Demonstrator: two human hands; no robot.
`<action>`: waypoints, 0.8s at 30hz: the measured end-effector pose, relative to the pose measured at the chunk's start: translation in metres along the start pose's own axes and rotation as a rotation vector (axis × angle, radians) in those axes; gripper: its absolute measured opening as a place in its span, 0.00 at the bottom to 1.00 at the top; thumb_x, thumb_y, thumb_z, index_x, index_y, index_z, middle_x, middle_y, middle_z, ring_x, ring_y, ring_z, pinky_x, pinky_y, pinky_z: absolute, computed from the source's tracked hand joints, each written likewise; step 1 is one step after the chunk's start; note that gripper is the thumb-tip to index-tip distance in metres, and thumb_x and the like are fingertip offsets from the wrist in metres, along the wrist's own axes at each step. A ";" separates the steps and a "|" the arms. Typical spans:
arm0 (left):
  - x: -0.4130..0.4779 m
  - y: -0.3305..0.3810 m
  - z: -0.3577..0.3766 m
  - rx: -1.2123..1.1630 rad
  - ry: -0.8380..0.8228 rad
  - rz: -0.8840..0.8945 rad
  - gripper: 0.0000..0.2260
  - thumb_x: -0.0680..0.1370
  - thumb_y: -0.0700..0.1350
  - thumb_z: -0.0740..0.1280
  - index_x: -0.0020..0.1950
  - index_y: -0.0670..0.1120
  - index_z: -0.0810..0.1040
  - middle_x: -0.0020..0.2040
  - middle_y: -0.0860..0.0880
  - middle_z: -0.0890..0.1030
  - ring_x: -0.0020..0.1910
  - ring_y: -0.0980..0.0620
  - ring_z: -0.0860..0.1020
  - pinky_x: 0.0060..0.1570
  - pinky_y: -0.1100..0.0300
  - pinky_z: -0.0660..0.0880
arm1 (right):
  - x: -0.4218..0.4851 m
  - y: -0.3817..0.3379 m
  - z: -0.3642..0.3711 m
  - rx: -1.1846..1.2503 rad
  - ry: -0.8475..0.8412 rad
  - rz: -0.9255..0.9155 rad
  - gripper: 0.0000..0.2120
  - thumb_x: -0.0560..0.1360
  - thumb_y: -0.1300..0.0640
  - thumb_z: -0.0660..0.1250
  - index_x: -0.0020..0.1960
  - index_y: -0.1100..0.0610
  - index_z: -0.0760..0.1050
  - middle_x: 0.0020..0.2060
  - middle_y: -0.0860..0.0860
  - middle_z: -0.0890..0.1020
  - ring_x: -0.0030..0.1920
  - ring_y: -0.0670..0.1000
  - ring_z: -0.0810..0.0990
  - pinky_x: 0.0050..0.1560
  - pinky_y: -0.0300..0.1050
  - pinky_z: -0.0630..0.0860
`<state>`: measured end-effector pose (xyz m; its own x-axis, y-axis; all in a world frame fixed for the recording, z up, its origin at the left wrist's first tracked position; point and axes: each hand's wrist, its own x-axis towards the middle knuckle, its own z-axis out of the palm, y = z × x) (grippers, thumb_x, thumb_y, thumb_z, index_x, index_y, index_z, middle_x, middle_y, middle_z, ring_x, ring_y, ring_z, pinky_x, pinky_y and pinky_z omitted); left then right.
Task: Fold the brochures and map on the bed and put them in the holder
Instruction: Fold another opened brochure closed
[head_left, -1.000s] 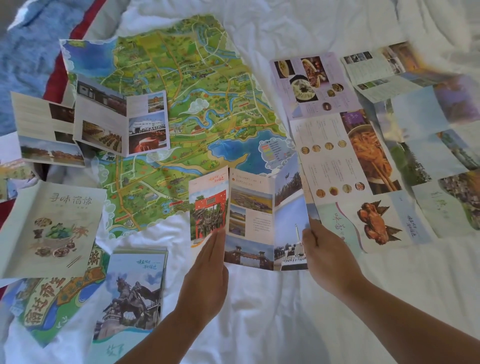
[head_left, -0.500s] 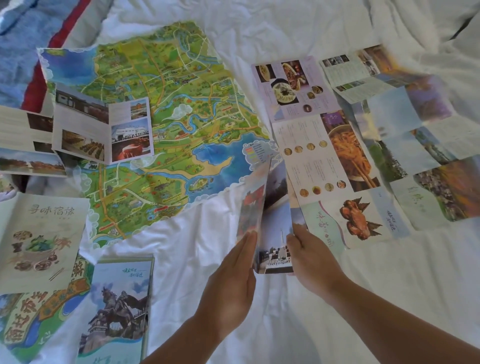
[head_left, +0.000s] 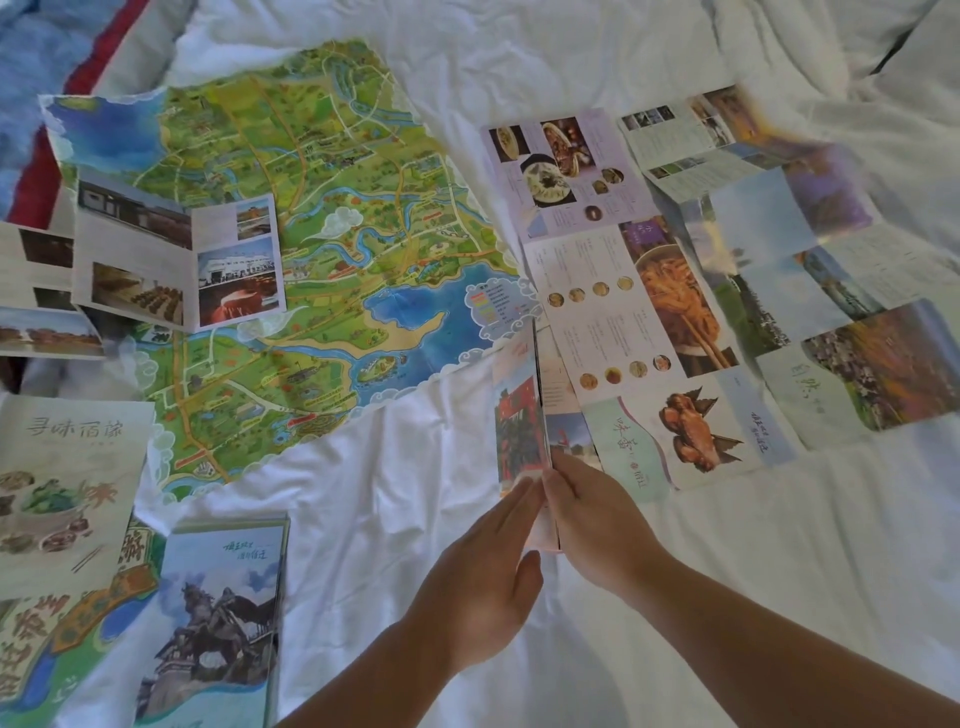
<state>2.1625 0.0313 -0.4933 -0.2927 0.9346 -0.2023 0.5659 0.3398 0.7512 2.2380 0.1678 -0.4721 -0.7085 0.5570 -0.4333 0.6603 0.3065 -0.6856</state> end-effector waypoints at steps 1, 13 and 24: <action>0.000 -0.001 0.000 0.006 -0.002 -0.001 0.30 0.81 0.42 0.59 0.78 0.54 0.47 0.77 0.61 0.52 0.76 0.65 0.52 0.71 0.74 0.49 | 0.000 0.001 0.000 -0.007 0.005 -0.006 0.16 0.85 0.53 0.49 0.57 0.54 0.75 0.45 0.50 0.83 0.44 0.48 0.81 0.50 0.50 0.78; 0.005 0.003 0.003 -0.061 0.134 -0.025 0.30 0.79 0.52 0.64 0.73 0.68 0.48 0.66 0.76 0.58 0.64 0.81 0.58 0.58 0.81 0.61 | -0.004 -0.006 0.000 0.056 -0.012 -0.022 0.15 0.84 0.53 0.49 0.52 0.55 0.74 0.41 0.50 0.82 0.44 0.48 0.81 0.54 0.55 0.75; -0.001 -0.011 0.006 -0.034 0.159 -0.077 0.33 0.77 0.59 0.64 0.70 0.78 0.44 0.62 0.84 0.56 0.62 0.82 0.60 0.58 0.78 0.67 | 0.011 0.052 -0.019 -0.196 0.042 0.219 0.14 0.80 0.50 0.56 0.63 0.49 0.71 0.57 0.48 0.79 0.51 0.47 0.78 0.52 0.44 0.78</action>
<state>2.1611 0.0274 -0.5050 -0.4539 0.8766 -0.1599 0.5117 0.4033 0.7586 2.2691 0.2039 -0.5014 -0.5357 0.6569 -0.5306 0.8347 0.3168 -0.4505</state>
